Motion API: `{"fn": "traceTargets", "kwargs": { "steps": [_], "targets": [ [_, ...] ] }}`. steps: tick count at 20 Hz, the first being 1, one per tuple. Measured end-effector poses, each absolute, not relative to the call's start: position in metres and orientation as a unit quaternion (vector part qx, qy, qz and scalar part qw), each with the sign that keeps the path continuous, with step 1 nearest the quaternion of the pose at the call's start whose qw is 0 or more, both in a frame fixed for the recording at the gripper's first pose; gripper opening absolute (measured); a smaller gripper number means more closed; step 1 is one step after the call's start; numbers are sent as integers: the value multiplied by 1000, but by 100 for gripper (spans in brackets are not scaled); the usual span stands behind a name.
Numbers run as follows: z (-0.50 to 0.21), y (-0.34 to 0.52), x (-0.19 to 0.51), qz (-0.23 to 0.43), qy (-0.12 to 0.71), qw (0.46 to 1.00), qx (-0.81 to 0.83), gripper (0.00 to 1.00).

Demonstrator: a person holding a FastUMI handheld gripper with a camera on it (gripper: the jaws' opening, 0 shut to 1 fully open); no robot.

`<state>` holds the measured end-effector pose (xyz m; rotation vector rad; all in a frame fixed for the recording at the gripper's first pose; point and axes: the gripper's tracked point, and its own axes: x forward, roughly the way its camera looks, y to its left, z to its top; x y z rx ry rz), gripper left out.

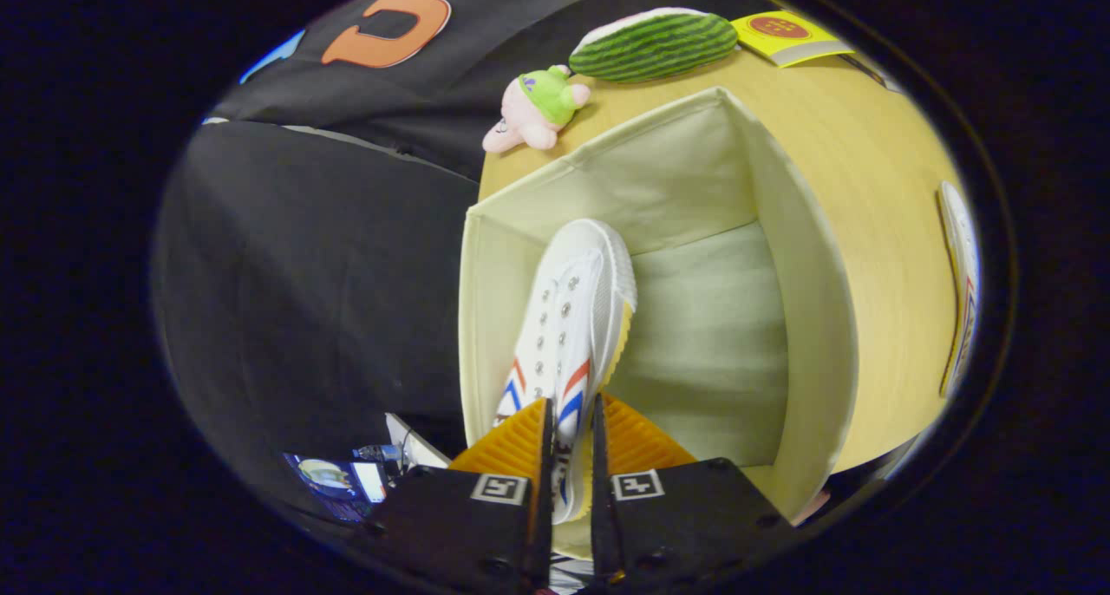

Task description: Open the storage box then place both shoes into the box .Put the left shoe in first, then the right shoe, with the right side of both shoes facing outward in a uniform manner.

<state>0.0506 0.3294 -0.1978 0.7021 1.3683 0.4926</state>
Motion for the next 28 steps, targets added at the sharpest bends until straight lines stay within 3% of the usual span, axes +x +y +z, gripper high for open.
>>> {"fn": "traceTargets", "kwargs": {
  "steps": [3, 7, 13, 18, 23, 28],
  "targets": [
    [-190, 326, 54, 236, 596, 709, 294, 84],
    [-176, 312, 49, 243, 579, 731, 268, 98],
    [-137, 247, 42, 233, 537, 783, 210, 98],
    [-117, 138, 41, 178, 518, 823, 150, 98],
    [-157, 15, 42, 93, 536, 833, 103, 98],
    [-232, -69, 21, 34, 586, 807, 66, 98]
  ]
}}
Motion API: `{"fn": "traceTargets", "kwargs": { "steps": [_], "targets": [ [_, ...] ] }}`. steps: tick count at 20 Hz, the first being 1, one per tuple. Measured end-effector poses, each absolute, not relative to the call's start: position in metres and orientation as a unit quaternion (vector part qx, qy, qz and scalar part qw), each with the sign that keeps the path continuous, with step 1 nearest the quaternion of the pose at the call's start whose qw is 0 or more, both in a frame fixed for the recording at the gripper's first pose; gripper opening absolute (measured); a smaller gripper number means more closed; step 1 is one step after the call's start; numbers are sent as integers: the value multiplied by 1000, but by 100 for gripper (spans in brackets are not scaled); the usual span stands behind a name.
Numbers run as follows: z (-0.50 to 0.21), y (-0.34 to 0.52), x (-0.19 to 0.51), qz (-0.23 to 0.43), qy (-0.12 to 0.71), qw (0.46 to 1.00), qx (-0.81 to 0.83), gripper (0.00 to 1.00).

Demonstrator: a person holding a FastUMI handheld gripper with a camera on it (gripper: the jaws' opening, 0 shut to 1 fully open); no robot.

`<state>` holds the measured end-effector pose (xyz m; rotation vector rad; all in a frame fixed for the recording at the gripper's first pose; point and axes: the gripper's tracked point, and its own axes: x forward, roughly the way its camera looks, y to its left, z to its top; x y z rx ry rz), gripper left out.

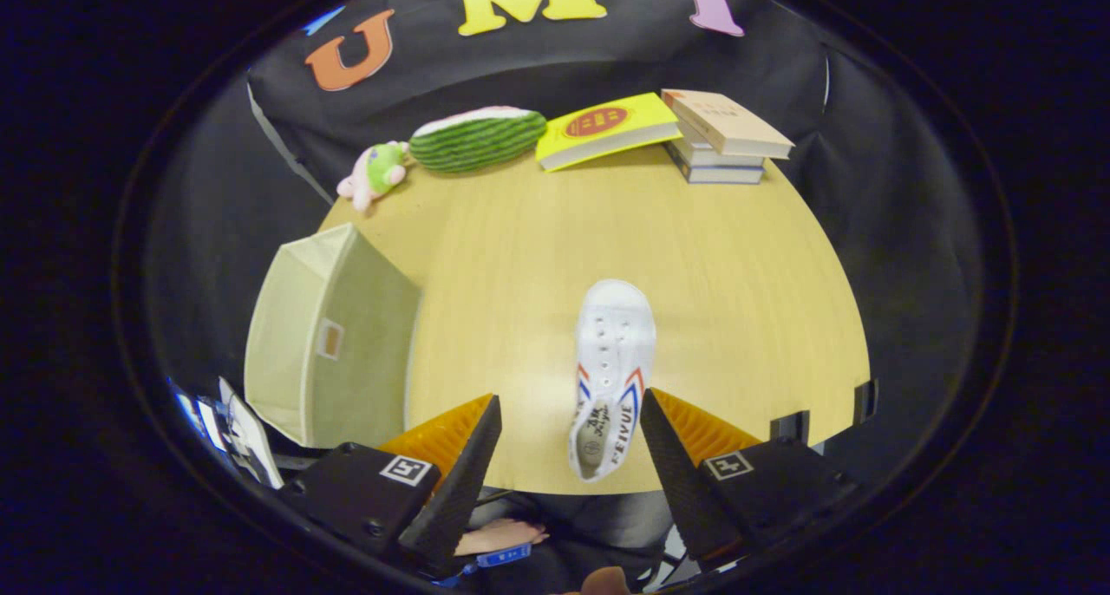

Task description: Open the storage box then place both shoes into the box .Put the left shoe in first, then the right shoe, with the right side of both shoes facing outward in a uniform manner.

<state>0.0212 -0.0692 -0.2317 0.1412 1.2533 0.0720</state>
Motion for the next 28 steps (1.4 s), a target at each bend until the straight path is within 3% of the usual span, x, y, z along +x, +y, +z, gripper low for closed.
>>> {"fn": "traceTargets", "kwargs": {
  "steps": [8, 14, 16, 21, 28],
  "targets": [
    [-318, -106, 17, 11, 641, 760, 107, 99],
    [-346, -98, 22, 33, 664, 737, 126, 98],
    [-347, -93, 24, 43, 662, 738, 127, 93],
    [-343, -83, 26, 41, 657, 737, 153, 46],
    [-337, -85, 28, 12, 639, 740, 209, 9]
  ]
}}
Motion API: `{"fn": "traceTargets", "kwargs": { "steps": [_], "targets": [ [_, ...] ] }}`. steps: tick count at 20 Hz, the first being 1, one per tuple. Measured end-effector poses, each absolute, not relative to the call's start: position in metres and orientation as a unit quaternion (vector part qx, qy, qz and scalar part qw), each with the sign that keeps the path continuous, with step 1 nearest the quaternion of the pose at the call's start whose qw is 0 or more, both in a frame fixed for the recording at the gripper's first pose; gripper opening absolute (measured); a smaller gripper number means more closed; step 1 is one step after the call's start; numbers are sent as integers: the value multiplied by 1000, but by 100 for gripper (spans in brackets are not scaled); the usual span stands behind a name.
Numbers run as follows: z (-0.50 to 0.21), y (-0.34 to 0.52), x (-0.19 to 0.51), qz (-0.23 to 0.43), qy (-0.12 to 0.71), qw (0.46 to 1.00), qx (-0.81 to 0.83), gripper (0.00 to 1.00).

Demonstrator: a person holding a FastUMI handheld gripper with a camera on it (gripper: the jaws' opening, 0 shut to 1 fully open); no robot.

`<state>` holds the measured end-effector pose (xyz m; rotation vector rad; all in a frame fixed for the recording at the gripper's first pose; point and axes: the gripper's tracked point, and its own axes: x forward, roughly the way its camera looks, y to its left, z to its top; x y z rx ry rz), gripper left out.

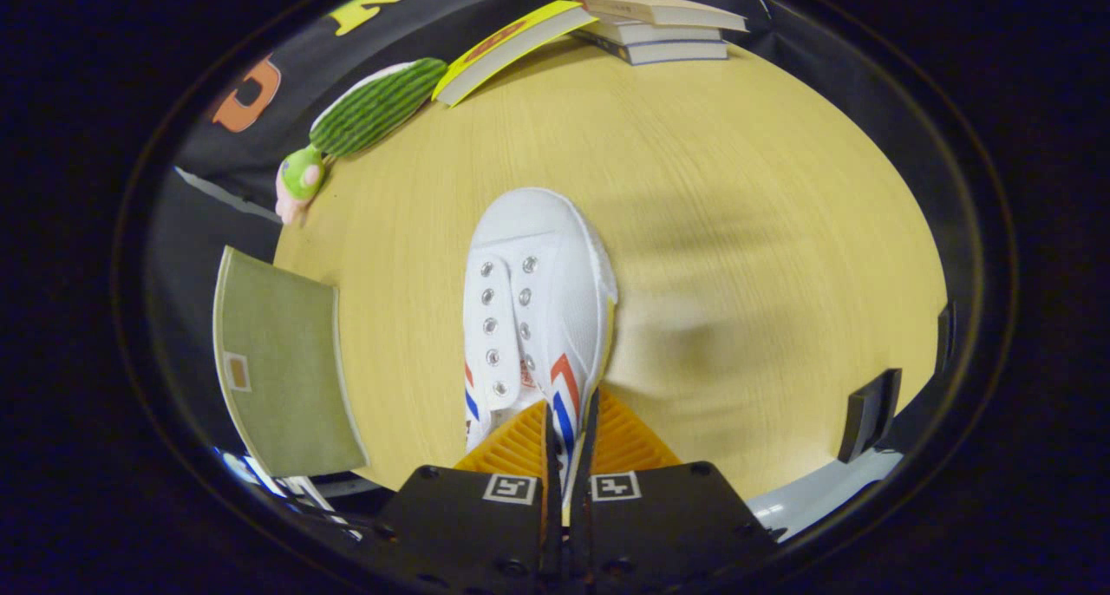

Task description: Open the storage box then place both shoes into the box .Put the left shoe in first, then the right shoe, with the right side of both shoes facing outward in a uniform manner.

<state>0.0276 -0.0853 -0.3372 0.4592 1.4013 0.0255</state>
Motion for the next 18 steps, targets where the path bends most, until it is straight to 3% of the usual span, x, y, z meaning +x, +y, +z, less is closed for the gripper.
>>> {"fn": "traceTargets", "kwargs": {
  "steps": [9, 18],
  "targets": [
    [-244, -15, 15, 54, 612, 733, 290, 7],
    [-96, 131, 34, 184, 547, 759, 302, 7]
  ]
}}
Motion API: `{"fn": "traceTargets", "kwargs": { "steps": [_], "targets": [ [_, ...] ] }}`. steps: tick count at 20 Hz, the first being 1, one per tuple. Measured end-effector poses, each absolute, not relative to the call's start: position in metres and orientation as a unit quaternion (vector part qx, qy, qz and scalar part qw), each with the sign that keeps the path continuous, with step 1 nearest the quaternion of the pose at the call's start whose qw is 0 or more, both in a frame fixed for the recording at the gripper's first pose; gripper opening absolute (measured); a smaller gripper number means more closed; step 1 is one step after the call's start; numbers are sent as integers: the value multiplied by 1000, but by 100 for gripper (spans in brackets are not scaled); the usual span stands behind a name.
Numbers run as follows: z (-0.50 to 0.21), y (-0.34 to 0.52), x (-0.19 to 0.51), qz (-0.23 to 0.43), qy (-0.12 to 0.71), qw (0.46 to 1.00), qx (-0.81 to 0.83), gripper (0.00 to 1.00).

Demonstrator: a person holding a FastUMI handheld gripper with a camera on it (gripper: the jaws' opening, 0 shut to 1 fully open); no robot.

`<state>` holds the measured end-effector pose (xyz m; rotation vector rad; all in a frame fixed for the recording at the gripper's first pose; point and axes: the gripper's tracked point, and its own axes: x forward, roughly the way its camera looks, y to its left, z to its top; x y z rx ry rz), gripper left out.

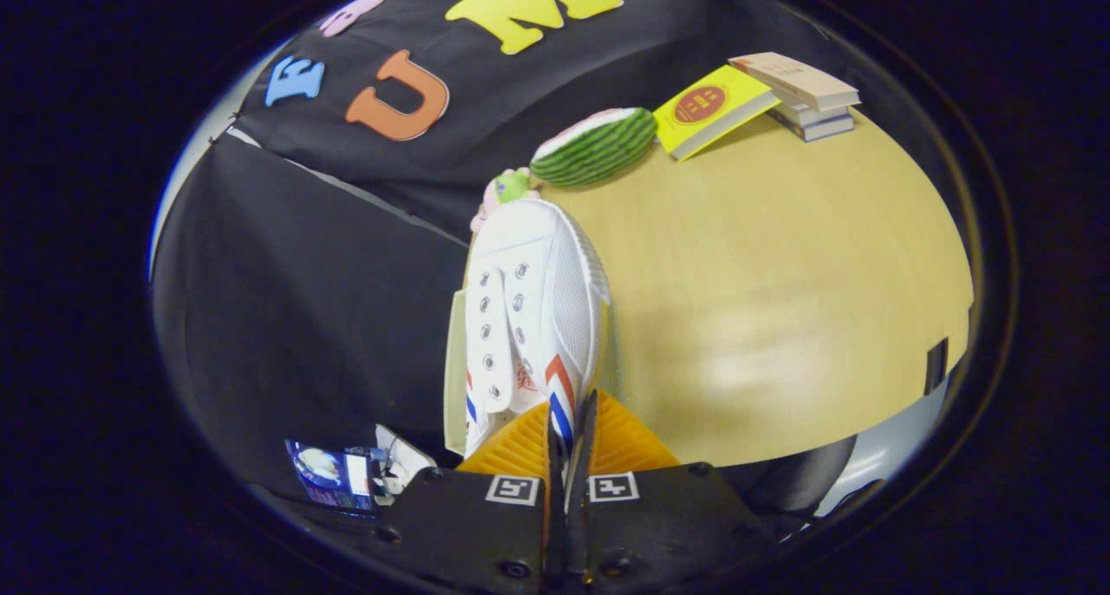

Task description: Open the storage box then place both shoes into the box .Put the left shoe in first, then the right shoe, with the right side of both shoes facing outward in a uniform manner.

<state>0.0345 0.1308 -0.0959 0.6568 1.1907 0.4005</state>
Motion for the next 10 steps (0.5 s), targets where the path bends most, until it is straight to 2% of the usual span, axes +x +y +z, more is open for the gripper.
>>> {"fn": "traceTargets", "kwargs": {
  "steps": [3, 10],
  "targets": [
    [-104, 172, 43, 179, 563, 757, 281, 8],
    [-152, 225, 47, 164, 619, 711, 290, 8]
  ]
}}
